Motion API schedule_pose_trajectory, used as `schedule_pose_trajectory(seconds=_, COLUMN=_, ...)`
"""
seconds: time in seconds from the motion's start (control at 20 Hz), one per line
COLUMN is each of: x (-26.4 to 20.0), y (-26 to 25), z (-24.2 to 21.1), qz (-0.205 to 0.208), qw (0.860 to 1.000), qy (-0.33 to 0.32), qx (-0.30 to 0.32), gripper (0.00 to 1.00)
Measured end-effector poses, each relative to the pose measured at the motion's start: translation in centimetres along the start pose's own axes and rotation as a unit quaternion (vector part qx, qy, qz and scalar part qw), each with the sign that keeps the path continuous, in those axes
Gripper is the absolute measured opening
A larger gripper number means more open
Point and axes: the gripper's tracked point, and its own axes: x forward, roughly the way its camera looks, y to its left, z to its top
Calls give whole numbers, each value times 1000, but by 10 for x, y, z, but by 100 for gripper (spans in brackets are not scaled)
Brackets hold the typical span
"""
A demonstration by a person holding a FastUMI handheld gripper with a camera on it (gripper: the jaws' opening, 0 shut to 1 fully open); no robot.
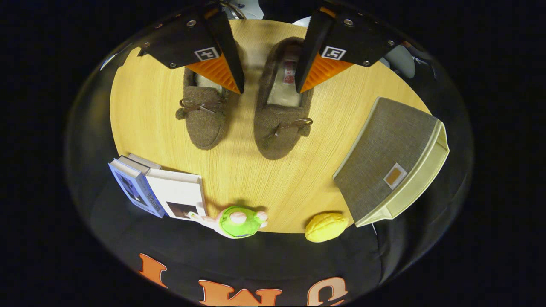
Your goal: Open the storage box then place both shoes into the box .Put the left shoe in first, then the right shoe, with the right side of both shoes facing outward in a uniform manner.
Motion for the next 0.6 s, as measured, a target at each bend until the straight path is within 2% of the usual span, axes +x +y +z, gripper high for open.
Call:
schedule_pose_trajectory(seconds=0.1, x=15, y=-7, z=-2, qz=-15, qw=1000, qy=1, qx=8, gripper=59)
schedule_pose_trajectory(seconds=0.2, x=30, y=-7, z=2, qz=-15, qw=1000, qy=-5, qx=16, gripper=50)
schedule_pose_trajectory(seconds=0.35, x=47, y=-14, z=12, qz=-37, qw=999, qy=-18, qx=10, gripper=42)
schedule_pose_trajectory(seconds=0.4, x=53, y=-14, z=13, qz=-42, qw=999, qy=-20, qx=13, gripper=36)
schedule_pose_trajectory(seconds=0.6, x=71, y=-9, z=16, qz=-44, qw=999, qy=-17, qx=24, gripper=21)
